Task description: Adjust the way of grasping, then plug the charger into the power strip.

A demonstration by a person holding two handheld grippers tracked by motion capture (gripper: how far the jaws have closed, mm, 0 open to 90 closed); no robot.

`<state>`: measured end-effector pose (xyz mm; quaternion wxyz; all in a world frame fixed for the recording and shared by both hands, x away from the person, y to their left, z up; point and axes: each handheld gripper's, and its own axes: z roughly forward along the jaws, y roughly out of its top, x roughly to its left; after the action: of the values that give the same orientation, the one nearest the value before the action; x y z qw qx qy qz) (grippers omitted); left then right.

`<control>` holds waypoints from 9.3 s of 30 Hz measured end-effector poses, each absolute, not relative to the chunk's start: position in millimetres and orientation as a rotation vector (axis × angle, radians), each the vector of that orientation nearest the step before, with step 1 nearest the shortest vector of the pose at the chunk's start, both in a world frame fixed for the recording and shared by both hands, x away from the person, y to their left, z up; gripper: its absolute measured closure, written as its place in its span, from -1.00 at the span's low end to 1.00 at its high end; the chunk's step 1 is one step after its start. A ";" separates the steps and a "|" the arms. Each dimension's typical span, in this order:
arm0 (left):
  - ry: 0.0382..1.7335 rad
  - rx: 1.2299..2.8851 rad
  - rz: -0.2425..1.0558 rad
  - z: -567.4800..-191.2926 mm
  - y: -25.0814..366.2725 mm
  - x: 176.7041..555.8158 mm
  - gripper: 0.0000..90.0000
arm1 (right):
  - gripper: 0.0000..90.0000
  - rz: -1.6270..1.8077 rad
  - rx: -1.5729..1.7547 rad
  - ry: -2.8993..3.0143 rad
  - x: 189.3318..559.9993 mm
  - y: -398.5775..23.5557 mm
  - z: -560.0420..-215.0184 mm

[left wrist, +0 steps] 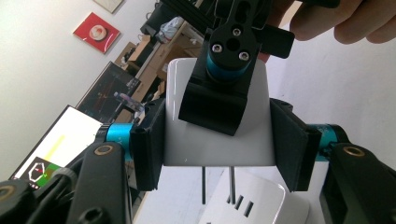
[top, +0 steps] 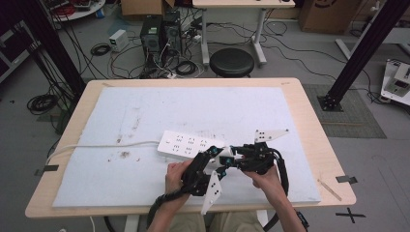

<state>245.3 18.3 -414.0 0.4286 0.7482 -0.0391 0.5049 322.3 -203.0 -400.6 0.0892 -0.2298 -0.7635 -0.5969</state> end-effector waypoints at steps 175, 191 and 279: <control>1.062 1.539 0.882 -417.6 220.3 242.9 -0.52 | 0.40 -0.983 -0.492 -3.009 415.6 -130.2 -356.5; 1.081 1.534 0.887 -420.4 225.5 237.0 -0.52 | 0.40 -0.724 -0.378 -3.093 424.0 -87.2 -353.9; 1.119 1.531 0.887 -420.0 226.2 235.8 -0.52 | 0.41 -0.753 -0.332 -3.073 426.2 -81.2 -371.7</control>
<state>235.8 226.2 -420.0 0.5005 0.6331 0.4628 0.3667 426.2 -81.2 -371.7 -0.0198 -0.1042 -0.9658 -0.2368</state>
